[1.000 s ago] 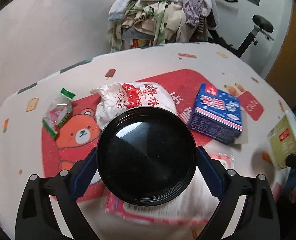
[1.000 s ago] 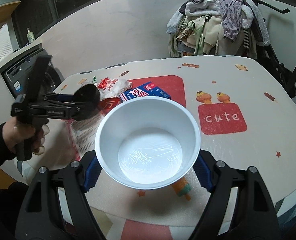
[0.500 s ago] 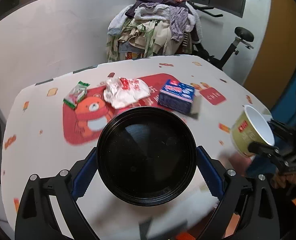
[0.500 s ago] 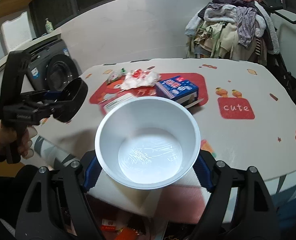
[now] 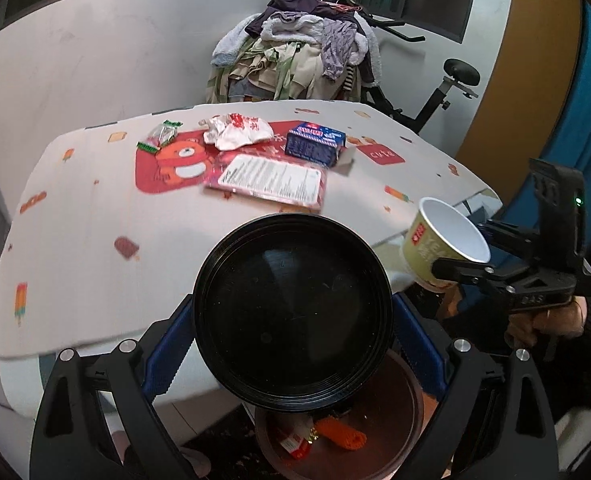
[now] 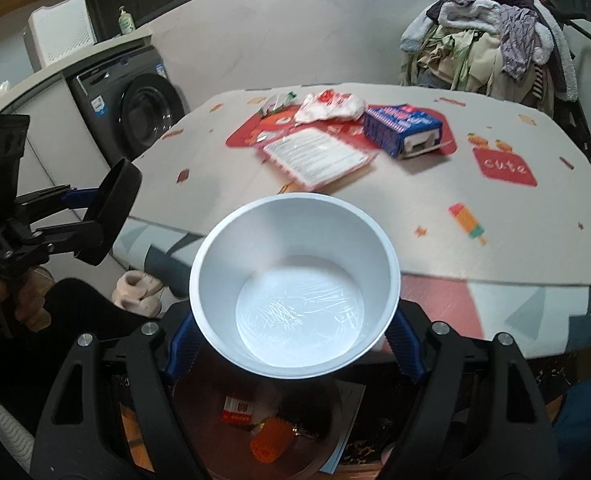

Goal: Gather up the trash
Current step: 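Carry the yogurt cup and black lid over the bin and open both grippers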

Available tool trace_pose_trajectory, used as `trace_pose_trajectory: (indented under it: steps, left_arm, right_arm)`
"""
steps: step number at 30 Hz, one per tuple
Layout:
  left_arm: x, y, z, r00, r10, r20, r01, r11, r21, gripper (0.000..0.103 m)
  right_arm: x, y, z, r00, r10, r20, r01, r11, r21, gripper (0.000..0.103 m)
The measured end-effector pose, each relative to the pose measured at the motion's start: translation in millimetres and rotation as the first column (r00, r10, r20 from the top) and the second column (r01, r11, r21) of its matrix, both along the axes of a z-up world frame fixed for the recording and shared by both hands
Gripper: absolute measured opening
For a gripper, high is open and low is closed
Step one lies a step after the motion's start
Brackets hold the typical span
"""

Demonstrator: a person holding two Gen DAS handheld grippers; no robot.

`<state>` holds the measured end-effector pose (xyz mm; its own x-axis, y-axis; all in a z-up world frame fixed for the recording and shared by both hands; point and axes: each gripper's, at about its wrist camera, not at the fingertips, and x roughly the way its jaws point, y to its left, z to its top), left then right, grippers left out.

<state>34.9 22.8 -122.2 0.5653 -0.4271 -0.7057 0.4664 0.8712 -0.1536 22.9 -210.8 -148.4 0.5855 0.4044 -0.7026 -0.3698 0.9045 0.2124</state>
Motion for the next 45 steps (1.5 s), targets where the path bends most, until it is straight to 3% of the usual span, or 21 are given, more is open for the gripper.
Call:
trace_pose_trajectory:
  steps: [16,36,45]
  left_arm:
    - [-30,9,-30,1.0,0.006,-0.015,-0.007,0.999,-0.037,0.092]
    - [-43,11,-35,1.0,0.002,0.015,-0.001,0.999,-0.047,0.092]
    - [-43,-3,-47,0.999,-0.049,-0.008,0.049,0.999,-0.001,0.092]
  right_arm:
    - [-19,15,-33,0.996,0.052,-0.068,-0.054,0.998,-0.036,0.078]
    - [-20,45,-54,0.98,0.158,-0.125,-0.172,0.979,-0.111,0.079]
    - [-16,25,-47,0.997,0.035,-0.07,-0.041,0.995,-0.089,0.09]
